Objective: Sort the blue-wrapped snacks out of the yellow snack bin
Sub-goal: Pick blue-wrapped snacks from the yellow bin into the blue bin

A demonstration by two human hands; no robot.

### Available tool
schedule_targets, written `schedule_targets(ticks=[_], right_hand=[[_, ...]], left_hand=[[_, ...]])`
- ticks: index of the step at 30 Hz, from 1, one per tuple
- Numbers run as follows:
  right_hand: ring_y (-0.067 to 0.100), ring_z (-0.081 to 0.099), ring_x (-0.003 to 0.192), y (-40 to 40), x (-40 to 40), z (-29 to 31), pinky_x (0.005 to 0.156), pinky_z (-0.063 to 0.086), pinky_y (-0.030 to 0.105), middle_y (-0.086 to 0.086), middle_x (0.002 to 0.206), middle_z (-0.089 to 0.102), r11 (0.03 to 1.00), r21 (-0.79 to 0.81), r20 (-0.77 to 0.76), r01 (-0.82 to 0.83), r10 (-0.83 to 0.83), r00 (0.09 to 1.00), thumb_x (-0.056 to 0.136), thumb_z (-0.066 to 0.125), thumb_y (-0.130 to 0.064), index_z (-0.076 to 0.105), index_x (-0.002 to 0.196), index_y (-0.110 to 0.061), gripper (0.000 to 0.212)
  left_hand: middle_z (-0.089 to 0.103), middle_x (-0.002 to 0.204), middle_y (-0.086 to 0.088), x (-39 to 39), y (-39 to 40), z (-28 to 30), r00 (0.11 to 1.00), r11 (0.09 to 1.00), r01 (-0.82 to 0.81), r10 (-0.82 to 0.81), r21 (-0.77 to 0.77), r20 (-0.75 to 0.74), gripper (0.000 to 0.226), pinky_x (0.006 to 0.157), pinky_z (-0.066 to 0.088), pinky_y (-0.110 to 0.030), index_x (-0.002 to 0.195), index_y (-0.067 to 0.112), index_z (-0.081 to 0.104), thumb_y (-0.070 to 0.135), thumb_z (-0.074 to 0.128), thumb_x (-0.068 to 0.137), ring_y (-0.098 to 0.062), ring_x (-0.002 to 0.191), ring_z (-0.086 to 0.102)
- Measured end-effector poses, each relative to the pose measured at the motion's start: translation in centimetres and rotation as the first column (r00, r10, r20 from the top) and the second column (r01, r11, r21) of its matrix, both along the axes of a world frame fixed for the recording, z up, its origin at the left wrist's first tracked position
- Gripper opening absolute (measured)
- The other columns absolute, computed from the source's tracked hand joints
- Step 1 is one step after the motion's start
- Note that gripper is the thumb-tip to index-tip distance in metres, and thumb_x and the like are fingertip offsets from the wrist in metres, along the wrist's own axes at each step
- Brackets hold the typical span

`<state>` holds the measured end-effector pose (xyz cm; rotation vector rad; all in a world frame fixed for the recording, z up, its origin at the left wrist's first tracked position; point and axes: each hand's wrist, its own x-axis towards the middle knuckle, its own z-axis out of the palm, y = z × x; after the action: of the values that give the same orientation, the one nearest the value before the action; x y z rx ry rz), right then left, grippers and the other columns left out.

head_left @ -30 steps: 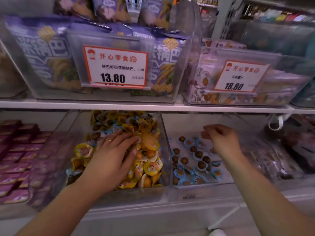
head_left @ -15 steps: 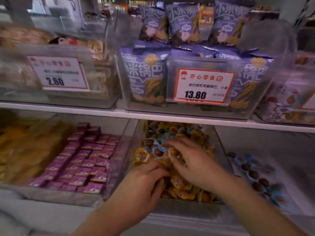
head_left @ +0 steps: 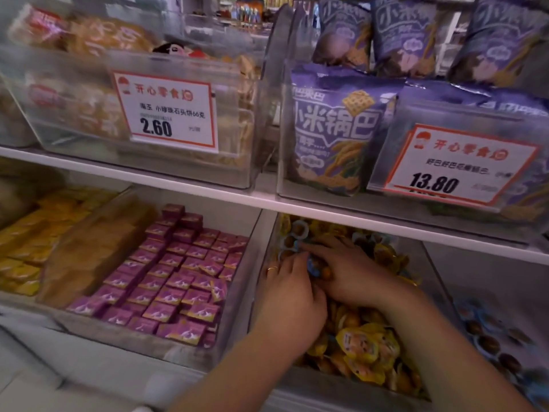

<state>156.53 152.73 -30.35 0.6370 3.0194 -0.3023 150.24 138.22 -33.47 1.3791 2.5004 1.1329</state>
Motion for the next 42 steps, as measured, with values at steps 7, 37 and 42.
schedule_targets(ticks=[7, 37, 42], right_hand=[[0.016, 0.055, 0.115, 0.1, 1.6, 0.9, 0.089, 0.039, 0.023, -0.006, 0.123, 0.061, 0.991, -0.106, -0.235, 0.084, -0.107, 0.966, 0.086, 0.067, -0.023, 0.063, 0.118, -0.037, 0.035], [0.01, 0.06, 0.105, -1.9, 7.8, 2.6, 0.082, 0.039, 0.013, -0.005, 0.114, 0.07, 0.98, -0.085, -0.525, 0.182, -0.199, 0.828, 0.096, 0.058, -0.017, 0.07, 0.115, -0.029, 0.025], [0.019, 0.057, 0.111, -1.9, 6.5, 1.4, 0.081, 0.048, 0.031, -0.001, 0.118, 0.063, 0.983, -0.077, -0.372, 0.166, -0.183, 0.91, 0.098, 0.05, -0.025, 0.063, 0.123, -0.03, 0.028]], left_hand=[[0.051, 0.134, -0.001, -1.0, 0.9, 0.0, 1.0, 0.999, 0.006, -0.005, -0.04, 0.009, 0.058, 0.104, 0.042, -0.037, 0.141, 0.027, 0.046, 0.022, 0.059, 0.085, -0.025, 0.122, 0.05], [0.067, 0.081, 0.017, -0.9, 0.7, 0.9, 0.998, 0.989, 0.051, -0.056, 0.139, 0.037, 0.018, 0.067, 0.053, -0.028, 0.079, 0.033, 0.062, 0.032, 0.08, 0.078, -0.003, 0.078, 0.064], [0.07, 0.065, 0.007, -0.4, 0.5, 2.2, 0.943, 0.906, -0.169, 0.035, 0.387, 0.331, 0.018, 0.047, 0.05, -0.023, 0.081, 0.026, 0.062, 0.035, 0.077, 0.083, -0.003, 0.056, 0.066]])
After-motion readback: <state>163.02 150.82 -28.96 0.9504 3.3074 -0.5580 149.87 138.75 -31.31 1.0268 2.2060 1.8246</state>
